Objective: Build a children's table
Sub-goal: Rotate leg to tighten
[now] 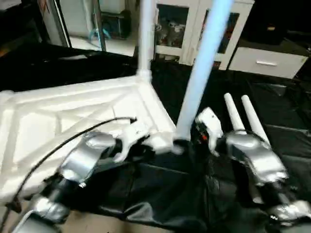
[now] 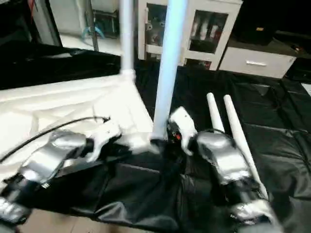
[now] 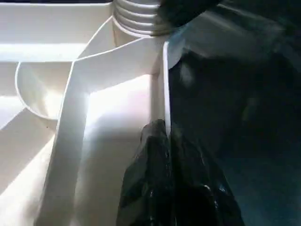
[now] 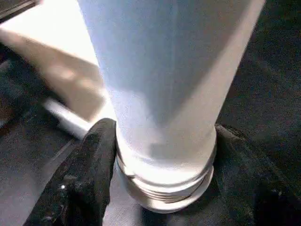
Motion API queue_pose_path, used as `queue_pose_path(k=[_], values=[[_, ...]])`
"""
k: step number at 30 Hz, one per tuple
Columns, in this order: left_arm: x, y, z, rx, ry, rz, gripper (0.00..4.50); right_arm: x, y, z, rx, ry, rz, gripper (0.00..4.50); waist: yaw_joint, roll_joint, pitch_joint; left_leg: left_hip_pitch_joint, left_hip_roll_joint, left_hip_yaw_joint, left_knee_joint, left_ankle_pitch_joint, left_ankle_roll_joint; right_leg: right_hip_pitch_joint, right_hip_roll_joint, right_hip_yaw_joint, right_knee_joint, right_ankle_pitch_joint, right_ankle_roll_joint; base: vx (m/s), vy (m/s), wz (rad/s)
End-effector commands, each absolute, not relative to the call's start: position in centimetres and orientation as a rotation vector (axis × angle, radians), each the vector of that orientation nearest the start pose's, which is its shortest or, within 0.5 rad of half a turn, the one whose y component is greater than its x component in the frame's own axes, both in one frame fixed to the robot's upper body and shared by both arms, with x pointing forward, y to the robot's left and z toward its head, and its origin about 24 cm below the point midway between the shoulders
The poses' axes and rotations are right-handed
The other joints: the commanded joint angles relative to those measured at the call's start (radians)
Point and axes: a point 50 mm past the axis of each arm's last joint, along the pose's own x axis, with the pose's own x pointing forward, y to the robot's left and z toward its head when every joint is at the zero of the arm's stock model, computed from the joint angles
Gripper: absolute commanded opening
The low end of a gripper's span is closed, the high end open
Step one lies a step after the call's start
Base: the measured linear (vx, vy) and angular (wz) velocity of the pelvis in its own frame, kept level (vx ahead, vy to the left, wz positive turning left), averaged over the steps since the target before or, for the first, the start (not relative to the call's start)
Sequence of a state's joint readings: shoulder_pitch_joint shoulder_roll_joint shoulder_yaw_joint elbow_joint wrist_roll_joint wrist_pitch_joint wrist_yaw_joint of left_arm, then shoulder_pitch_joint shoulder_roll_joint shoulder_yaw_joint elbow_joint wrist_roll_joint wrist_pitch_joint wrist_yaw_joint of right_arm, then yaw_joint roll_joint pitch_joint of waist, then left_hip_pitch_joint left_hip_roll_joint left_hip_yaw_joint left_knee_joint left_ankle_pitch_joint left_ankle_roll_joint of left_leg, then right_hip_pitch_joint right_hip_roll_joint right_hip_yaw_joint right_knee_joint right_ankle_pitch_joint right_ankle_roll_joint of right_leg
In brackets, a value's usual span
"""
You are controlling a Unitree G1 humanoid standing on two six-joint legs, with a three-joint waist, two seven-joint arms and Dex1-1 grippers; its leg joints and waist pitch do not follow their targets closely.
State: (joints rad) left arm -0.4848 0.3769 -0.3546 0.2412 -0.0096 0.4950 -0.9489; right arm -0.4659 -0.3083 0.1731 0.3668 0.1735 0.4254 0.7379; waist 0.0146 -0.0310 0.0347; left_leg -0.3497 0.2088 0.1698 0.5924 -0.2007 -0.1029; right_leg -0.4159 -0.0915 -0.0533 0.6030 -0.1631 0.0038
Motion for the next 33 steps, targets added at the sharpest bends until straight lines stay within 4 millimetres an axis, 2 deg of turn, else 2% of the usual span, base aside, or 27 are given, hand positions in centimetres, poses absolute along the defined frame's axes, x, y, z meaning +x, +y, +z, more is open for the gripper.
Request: queue_pose_path(k=[1, 5, 6, 8, 9, 10, 11, 13, 16, 18, 19, 22, 23, 25, 26, 28, 29, 30, 32, 33], values=[[30.2, 10.4, 4.9, 0.368, 0.552, -1.106, 0.00, 32.0, -12.8, 3.9, -0.100, 0.465, 0.756, 2.68, 0.000, -0.001, -0.046, -0.004, 0.004, 0.004, -0.075, -0.281, 0.001, 0.040, -0.028, 0.026, -0.088, -0.426, -0.138, 0.000, 0.000, 0.00], [32.5, 8.8, 5.0, 0.341, 0.520, -0.888, 0.00, 33.9, -10.7, 2.7, -0.077, 0.454, 0.405, 2.68, -0.011, 0.000, -0.049, -0.002, 0.001, 0.001, -0.075, -0.295, -0.020, 0.035, -0.030, 0.023, -0.092, -0.459, -0.123, 0.000, 0.000, 0.00], [32.5, 8.8, 5.0, 0.341, 0.520, -0.888, 0.00, 33.9, -10.7, 2.7, -0.077, 0.454, 0.405, 2.67, -0.013, 0.000, -0.048, -0.002, 0.001, 0.001, -0.075, -0.299, -0.023, 0.034, -0.029, 0.023, -0.093, -0.458, -0.122, 0.000, 0.000, 0.00], [33.3, 8.3, 4.9, 0.354, 0.515, -0.793, 0.00, 34.3, -9.4, 2.3, -0.030, 0.450, 0.275, 2.67, -0.012, -0.001, -0.050, 0.003, -0.002, 0.001, -0.074, -0.324, -0.019, 0.031, -0.027, 0.021, -0.099, -0.474, -0.107, 0.000, 0.000, 0.00], [33.6, 8.2, 4.7, 0.368, 0.524, -0.750, 0.00, 34.4, -8.8, 2.2, 0.007, 0.450, 0.217, 2.67, -0.014, 0.001, -0.050, 0.004, -0.002, 0.003, -0.074, -0.324, -0.018, 0.027, -0.029, 0.024, -0.097, -0.462, -0.110, 0.000, 0.000, 0.00], [33.7, 8.1, 4.6, 0.379, 0.528, -0.737, 0.00, 34.4, -8.2, 2.2, 0.005, 0.446, 0.204, 2.67, -0.013, 0.001, -0.051, 0.005, -0.002, 0.003, -0.074, -0.324, -0.018, 0.024, -0.027, 0.024, -0.097, -0.444, -0.111, 0.000, 0.000, 0.00], [33.7, 8.0, 4.6, 0.385, 0.529, -0.731, 0.00, 34.5, -7.8, 2.2, 0.000, 0.443, 0.200, 2.67, -0.010, 0.002, -0.051, 0.003, -0.001, 0.003, -0.076, -0.318, -0.016, 0.029, -0.025, 0.024, -0.093, -0.413, -0.114, 0.000, 0.000, 0.00], [33.7, 7.8, 4.6, 0.378, 0.527, -0.733, 0.00, 34.5, -7.1, 2.4, 0.003, 0.435, 0.195, 2.67, -0.010, -0.003, -0.052, -0.005, -0.001, 0.003, -0.078, -0.302, -0.008, 0.035, -0.023, 0.026, -0.087, -0.370, -0.117, 0.000, 0.000, 0.00], [33.8, 7.8, 4.7, 0.375, 0.521, -0.738, 0.00, 34.6, -5.8, 2.9, 0.043, 0.402, 0.230, 2.67, -0.011, -0.001, -0.053, -0.012, -0.001, 0.003, -0.079, -0.271, -0.001, 0.042, -0.024, 0.028, -0.079, -0.321, -0.128, 0.000, 0.000, 0.00], [33.7, 8.1, 4.7, 0.379, 0.517, -0.748, 0.00, 34.8, -5.6, 3.5, 0.069, 0.348, 0.273, 2.67, -0.009, -0.003, -0.055, -0.010, 0.000, 0.005, -0.077, -0.264, 0.005, 0.041, -0.026, 0.030, -0.079, -0.311, -0.133, 0.000, 0.000, 0.00], [33.6, 8.3, 4.7, 0.384, 0.515, -0.753, 0.00, 34.9, -5.7, 3.9, 0.078, 0.323, 0.296, 3.23, -0.008, -0.003, -0.055, -0.013, 0.001, 0.005, -0.077, -0.248, 0.010, 0.044, -0.026, 0.030, -0.076, -0.286, -0.139, 0.000, 0.000, 0.00], [33.4, 8.8, 4.6, 0.398, 0.524, -0.761, 0.00, 35.0, -6.2, 4.5, 0.087, 0.294, 0.327, 3.43, -0.007, 0.000, -0.055, -0.013, 0.002, 0.007, -0.076, -0.230, 0.021, 0.045, -0.026, 0.031, -0.072, -0.252, -0.156, 0.000, 0.000, 0.00], [33.4, 8.9, 4.6, 0.401, 0.525, -0.763, 0.00, 35.0, -6.3, 4.7, 0.084, 0.288, 0.339, 3.65, -0.008, -0.001, -0.055, -0.017, 0.002, 0.006, -0.077, -0.221, 0.023, 0.050, -0.026, 0.030, -0.071, -0.245, -0.157, 0.000, 0.000, 0.00], [33.2, 9.1, 4.6, 0.407, 0.527, -0.773, 0.00, 34.9, -6.7, 5.0, 0.074, 0.275, 0.357, 3.73, -0.009, 0.003, -0.056, -0.015, 0.004, 0.006, -0.076, -0.207, 0.022, 0.048, -0.027, 0.032, -0.069, -0.221, -0.164, 0.000, 0.000, 0.00], [32.9, 9.4, 4.6, 0.415, 0.531, -0.796, 0.00, 34.8, -7.2, 5.2, 0.057, 0.273, 0.395, 3.79, -0.009, 0.000, -0.055, -0.016, 0.003, 0.006, -0.077, -0.202, 0.024, 0.052, -0.024, 0.031, -0.069, -0.214, -0.165, 0.000, 0.000, 0.00], [32.2, 9.9, 4.6, 0.443, 0.517, -0.873, 0.00, 34.4, -9.0, 5.6, 0.010, 0.277, 0.471, 3.97, -0.009, 0.005, -0.056, -0.015, 0.004, 0.007, -0.074, -0.182, 0.033, 0.053, -0.024, 0.032, -0.065, -0.172, -0.185, 0.000, 0.000, 0.00], [32.2, 9.9, 4.6, 0.444, 0.516, -0.876, 0.00, 34.4, -9.1, 5.6, 0.008, 0.278, 0.474, 4.10, -0.006, 0.004, -0.057, -0.014, 0.005, 0.006, -0.075, -0.173, 0.037, 0.057, -0.024, 0.031, -0.065, -0.161, -0.186, 0.000, 0.000, 0.00], [32.0, 10.1, 4.5, 0.446, 0.520, -0.897, 0.00, 34.3, -9.9, 5.9, -0.016, 0.270, 0.485, 4.19, -0.006, 0.003, -0.059, -0.013, 0.005, 0.009, -0.072, -0.150, 0.046, 0.057, -0.024, 0.033, -0.061, -0.123, -0.199, 0.000, 0.000, 0.00], [31.5, 10.5, 4.4, 0.436, 0.542, -0.928, 0.00, 34.3, -11.5, 6.4, -0.048, 0.261, 0.500, 4.29, -0.004, 0.003, -0.057, -0.012, 0.005, 0.012, -0.072, -0.142, 0.051, 0.054, -0.025, 0.034, -0.062, -0.118, -0.214, 0.000, 0.000, 0.00], [31.3, 10.7, 4.4, 0.437, 0.549, -0.949, 0.00, 34.1, -12.2, 6.7, -0.056, 0.262, 0.521, 4.37, -0.002, 0.009, -0.055, -0.011, 0.006, 0.011, -0.073, -0.150, 0.048, 0.056, -0.024, 0.034, -0.062, -0.127, -0.220, 0.000, 0.000, 0.00]])
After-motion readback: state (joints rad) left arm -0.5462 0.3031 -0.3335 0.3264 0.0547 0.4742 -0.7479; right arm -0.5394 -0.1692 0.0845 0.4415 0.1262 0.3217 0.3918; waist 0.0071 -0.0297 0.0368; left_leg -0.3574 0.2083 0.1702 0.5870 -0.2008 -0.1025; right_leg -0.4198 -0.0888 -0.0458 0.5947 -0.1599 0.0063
